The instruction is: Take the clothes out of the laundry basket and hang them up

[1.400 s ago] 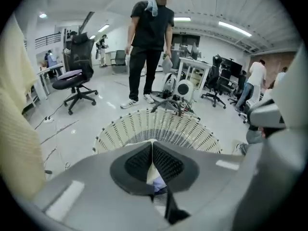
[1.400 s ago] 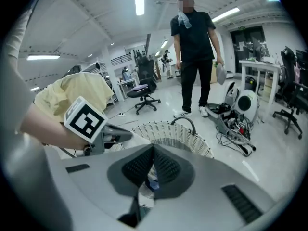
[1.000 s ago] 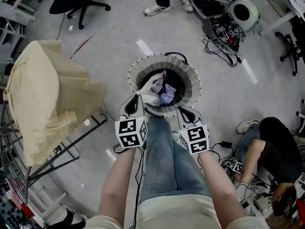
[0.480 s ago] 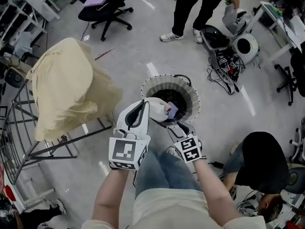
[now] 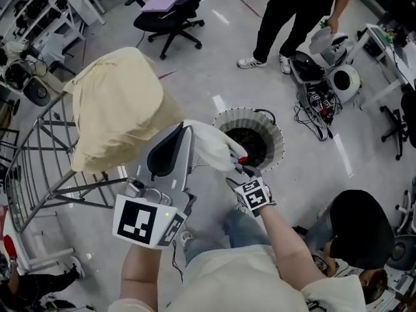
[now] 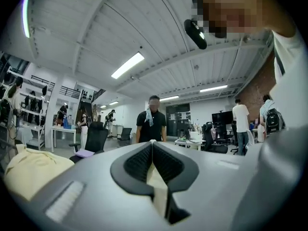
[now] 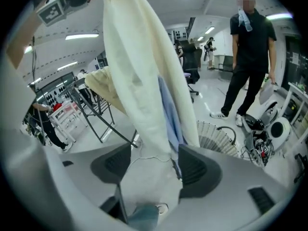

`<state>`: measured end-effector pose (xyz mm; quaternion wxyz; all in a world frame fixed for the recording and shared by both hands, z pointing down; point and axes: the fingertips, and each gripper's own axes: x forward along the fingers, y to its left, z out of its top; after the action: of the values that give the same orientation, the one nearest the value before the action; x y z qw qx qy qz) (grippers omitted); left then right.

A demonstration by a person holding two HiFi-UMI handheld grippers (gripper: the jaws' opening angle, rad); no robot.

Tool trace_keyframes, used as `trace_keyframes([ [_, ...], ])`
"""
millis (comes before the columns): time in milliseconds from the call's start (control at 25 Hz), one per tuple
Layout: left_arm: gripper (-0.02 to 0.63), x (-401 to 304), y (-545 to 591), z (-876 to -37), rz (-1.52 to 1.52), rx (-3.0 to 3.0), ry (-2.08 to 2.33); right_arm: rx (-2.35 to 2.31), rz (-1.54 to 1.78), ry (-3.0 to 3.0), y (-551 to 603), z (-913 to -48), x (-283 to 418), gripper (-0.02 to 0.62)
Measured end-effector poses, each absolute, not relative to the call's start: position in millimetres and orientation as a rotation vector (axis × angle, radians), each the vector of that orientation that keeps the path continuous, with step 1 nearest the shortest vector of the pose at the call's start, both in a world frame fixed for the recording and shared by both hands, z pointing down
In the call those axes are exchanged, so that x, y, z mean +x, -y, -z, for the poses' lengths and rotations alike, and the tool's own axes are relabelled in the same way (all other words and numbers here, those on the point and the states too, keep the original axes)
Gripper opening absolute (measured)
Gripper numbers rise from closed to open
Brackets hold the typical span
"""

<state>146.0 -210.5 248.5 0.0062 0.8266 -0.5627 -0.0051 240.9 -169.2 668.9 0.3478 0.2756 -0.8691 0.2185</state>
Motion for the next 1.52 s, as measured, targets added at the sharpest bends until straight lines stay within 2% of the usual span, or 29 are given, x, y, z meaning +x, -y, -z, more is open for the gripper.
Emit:
trace_keyframes([
  [120,0.017,121.4,186.0,-214.0,0.064,2.623,1.779,0.736,-0.556,2.283,163.6,-658.6,204.6,0.305],
  [360,0.017,54.9,121.4,-161.0,0.133,2.654,1.856,0.766,-0.539,2.316,138.0,-637.8,120.5,0.253],
  [440,0.017,24.4,100.6,-151.9,0.117,2.647,1.934,0.774,-0.499,2.335,126.2,-626.3,93.7,0.193],
  [560,0.017,-31.9,73.8,-160.1,0.051,2.577,2.043,0.764,-0.447,2.383,102.4,-606.1,57.6,0.046],
  [640,0.017,-74.1,57.1,-174.5,0.007,2.497,2.114,0.750,-0.447,2.426,89.0,-592.7,38.6,0.021],
  [1000,0.017,-238.6,-45.7,-238.5,-0.073,2.153,2.322,0.817,-0.262,2.585,67.1,-502.0,-24.6,0.011],
  [1520,0.017,-400.7,-211.4,-276.5,-0.073,1.677,2.595,0.850,-0.100,2.707,36.4,-395.0,-108.6,0.009],
])
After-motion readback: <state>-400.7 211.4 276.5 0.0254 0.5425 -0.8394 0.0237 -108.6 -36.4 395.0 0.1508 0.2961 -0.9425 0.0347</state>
